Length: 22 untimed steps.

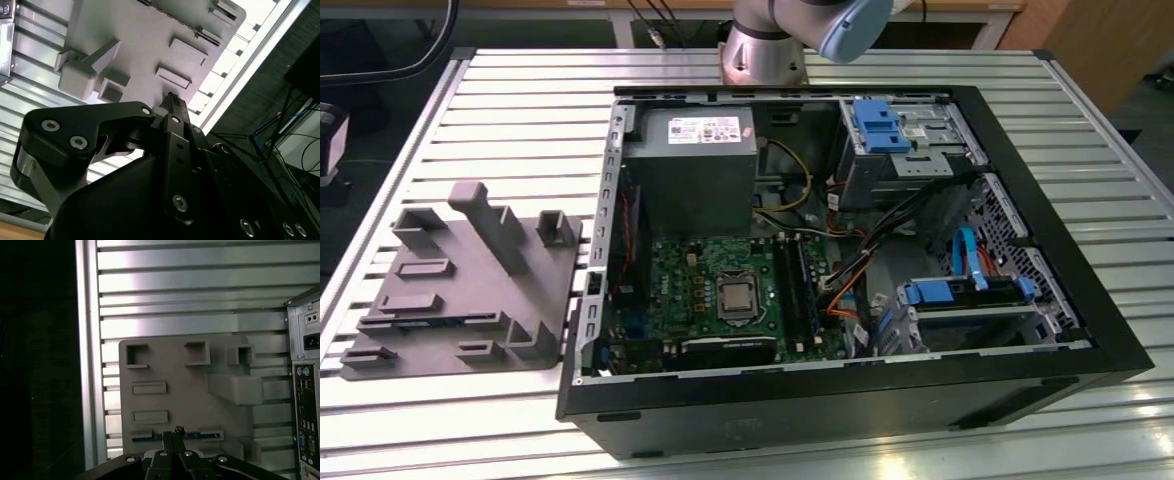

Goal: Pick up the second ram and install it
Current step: 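Reach for the second ram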

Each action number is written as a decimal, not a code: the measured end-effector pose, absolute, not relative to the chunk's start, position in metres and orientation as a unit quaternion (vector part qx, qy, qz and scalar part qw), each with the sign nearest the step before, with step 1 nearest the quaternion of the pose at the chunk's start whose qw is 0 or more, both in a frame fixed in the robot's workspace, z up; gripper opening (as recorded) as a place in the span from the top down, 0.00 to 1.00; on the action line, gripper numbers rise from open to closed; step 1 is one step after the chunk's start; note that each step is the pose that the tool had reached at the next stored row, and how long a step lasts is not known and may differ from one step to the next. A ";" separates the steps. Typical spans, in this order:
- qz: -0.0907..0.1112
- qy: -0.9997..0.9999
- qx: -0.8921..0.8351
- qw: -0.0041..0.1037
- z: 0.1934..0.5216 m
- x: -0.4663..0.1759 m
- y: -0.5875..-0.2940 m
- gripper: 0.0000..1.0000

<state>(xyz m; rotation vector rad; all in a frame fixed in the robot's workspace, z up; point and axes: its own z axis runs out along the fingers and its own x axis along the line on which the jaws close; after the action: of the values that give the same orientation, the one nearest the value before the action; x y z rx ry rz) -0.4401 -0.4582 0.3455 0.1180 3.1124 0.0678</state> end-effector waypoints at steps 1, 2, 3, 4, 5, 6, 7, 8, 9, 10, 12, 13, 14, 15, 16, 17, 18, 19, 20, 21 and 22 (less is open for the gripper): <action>0.022 0.999 0.038 0.013 0.345 -0.440 -0.459 0.89; 0.022 0.999 0.038 0.013 0.345 -0.441 -0.459 0.89; 0.022 0.999 0.038 0.013 0.345 -0.441 -0.459 0.89; 0.022 0.999 0.038 0.013 0.345 -0.441 -0.459 0.89; 0.022 0.999 0.038 0.013 0.344 -0.441 -0.460 0.89; 0.022 0.999 0.038 0.013 0.344 -0.442 -0.460 0.89; 0.022 0.999 0.038 0.013 0.344 -0.442 -0.461 0.89; 0.022 0.999 0.038 0.013 0.344 -0.442 -0.461 0.89; 0.022 0.999 0.038 0.013 0.343 -0.442 -0.461 0.89; 0.022 0.999 0.038 0.013 0.343 -0.443 -0.462 0.89; 0.022 0.999 0.038 0.013 0.342 -0.443 -0.462 0.89; 0.022 0.999 0.038 0.013 0.342 -0.444 -0.462 0.89; 0.022 0.999 0.038 0.013 0.342 -0.444 -0.463 0.89; 0.022 0.999 0.038 0.013 0.342 -0.444 -0.463 0.89; 0.022 0.999 0.038 0.013 0.341 -0.444 -0.464 0.89; 0.022 0.999 0.038 0.013 0.341 -0.445 -0.464 0.89; 0.022 0.999 0.038 0.013 0.341 -0.445 -0.464 0.89; 0.022 0.999 0.038 0.013 0.340 -0.445 -0.465 0.89; 0.022 0.999 0.038 0.013 0.340 -0.445 -0.465 0.89; 0.022 0.999 0.038 0.013 0.340 -0.446 -0.466 0.89; 0.022 0.999 0.038 0.013 0.339 -0.446 -0.466 0.89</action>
<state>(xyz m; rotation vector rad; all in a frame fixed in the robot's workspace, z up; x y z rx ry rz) -0.4458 -0.4662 0.3394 0.1180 3.1125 0.0677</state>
